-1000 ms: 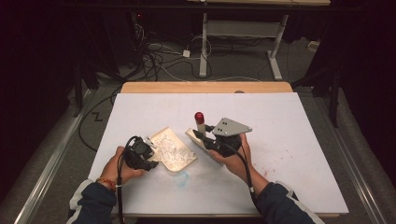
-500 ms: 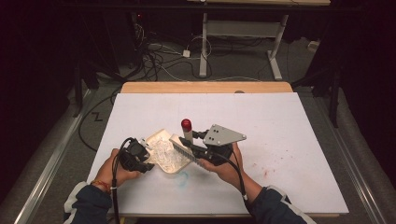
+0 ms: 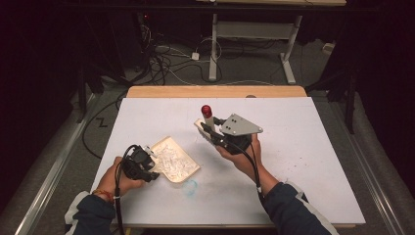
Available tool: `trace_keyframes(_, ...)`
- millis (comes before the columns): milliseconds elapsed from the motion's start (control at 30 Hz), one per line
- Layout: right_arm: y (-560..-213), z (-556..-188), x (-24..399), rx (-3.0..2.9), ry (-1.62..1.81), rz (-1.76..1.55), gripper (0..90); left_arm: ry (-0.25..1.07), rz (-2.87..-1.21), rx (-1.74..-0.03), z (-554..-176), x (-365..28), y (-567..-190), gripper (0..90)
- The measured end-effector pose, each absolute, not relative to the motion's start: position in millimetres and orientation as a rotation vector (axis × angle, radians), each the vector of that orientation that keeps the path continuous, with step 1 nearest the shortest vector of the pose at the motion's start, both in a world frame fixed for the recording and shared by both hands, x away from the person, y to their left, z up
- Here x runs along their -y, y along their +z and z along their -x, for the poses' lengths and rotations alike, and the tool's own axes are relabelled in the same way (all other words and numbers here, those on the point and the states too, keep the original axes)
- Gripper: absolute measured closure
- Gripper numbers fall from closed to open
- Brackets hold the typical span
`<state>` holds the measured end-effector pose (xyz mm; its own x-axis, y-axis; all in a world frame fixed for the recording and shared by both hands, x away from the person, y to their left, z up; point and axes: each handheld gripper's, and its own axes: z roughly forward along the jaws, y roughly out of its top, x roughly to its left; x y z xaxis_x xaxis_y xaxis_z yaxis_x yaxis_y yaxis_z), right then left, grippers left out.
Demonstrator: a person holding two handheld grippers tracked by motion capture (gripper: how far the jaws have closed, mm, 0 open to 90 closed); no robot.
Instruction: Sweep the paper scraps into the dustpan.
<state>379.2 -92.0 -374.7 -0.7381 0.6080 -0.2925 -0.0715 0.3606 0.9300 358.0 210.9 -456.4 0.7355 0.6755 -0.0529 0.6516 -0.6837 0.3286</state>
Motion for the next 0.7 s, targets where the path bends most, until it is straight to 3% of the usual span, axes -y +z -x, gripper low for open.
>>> trace_keyframes(400,-407.4,-423.4,72.7,-2.066,1.400,-0.461,70.3,0.130,-2.617,-1.014,-356.6,-211.6,-457.6,63.4)
trace_keyframes(700,-407.0,-373.3,55.9,-2.231,1.469,-0.294,69.8,0.134,-2.608,-1.024,-356.0,-211.3,-458.0,63.3)
